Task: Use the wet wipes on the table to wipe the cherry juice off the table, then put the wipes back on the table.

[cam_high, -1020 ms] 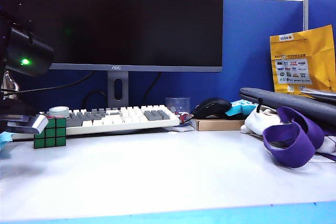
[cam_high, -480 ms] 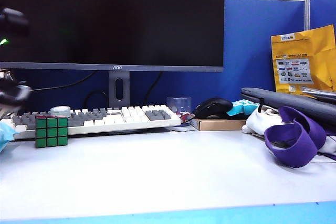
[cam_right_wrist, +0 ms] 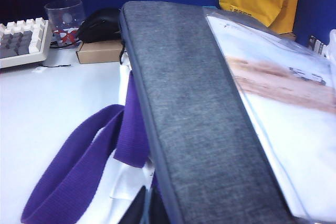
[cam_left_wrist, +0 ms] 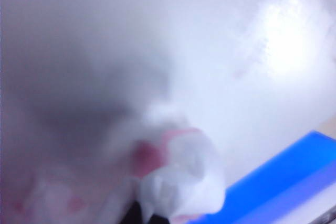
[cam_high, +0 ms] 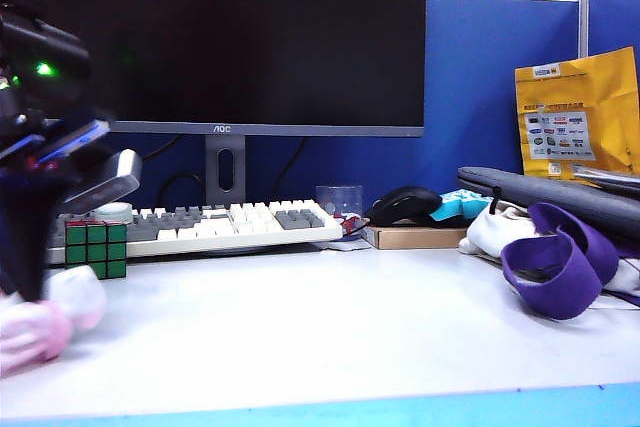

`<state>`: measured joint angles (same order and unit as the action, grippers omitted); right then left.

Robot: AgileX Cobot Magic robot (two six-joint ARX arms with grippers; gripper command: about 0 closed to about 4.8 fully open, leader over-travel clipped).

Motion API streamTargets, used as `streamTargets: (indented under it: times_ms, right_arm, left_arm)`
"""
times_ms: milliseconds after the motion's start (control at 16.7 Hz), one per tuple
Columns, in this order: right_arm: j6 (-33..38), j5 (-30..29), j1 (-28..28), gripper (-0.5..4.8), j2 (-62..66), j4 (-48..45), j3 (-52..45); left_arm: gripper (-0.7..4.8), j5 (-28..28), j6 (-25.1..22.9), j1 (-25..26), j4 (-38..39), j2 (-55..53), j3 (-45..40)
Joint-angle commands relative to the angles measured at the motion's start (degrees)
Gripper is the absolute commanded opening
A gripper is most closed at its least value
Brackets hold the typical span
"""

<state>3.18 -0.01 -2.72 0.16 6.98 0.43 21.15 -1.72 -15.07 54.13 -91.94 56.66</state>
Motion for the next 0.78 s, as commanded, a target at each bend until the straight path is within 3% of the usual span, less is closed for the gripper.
streamTargets:
  times_ms: [60, 180, 240, 300, 420, 660, 780]
  right_arm:
    - [-0.2, -0.1, 0.0, -0.01, 0.0, -0.8, -0.1]
    - [-0.2, 0.0, 0.0, -0.01, 0.0, -0.8, -0.1]
    - [-0.2, 0.0, 0.0, -0.01, 0.0, -0.8, -0.1]
    - [-0.2, 0.0, 0.0, -0.01, 0.0, -0.7, -0.1]
    - [-0.2, 0.0, 0.0, -0.01, 0.0, -0.7, -0.1]
    - [-0.2, 0.0, 0.0, -0.01, 0.0, -0.8, -0.1]
    - [-0.2, 0.0, 0.0, -0.01, 0.0, -0.8, -0.1]
  left_arm:
    - [-0.06, -18.9, -0.4, 0.8, 0.0, -0.9, 0.1]
    - [-0.06, -35.4, -0.2, 1.2, -0.8, -1.4, 0.1]
    - [-0.06, -36.9, -0.2, 1.2, -2.8, -1.4, 0.1]
    - [-0.06, -34.6, -0.2, 1.1, -4.4, -1.4, 0.1]
    - [-0.06, -24.6, -0.2, 0.8, -8.3, -1.8, 0.2]
    - [-0.06, -1.0, 2.7, -1.2, -17.6, -4.2, 0.9]
    - [-0.06, 0.5, 5.2, -1.6, -18.5, -4.9, 2.3]
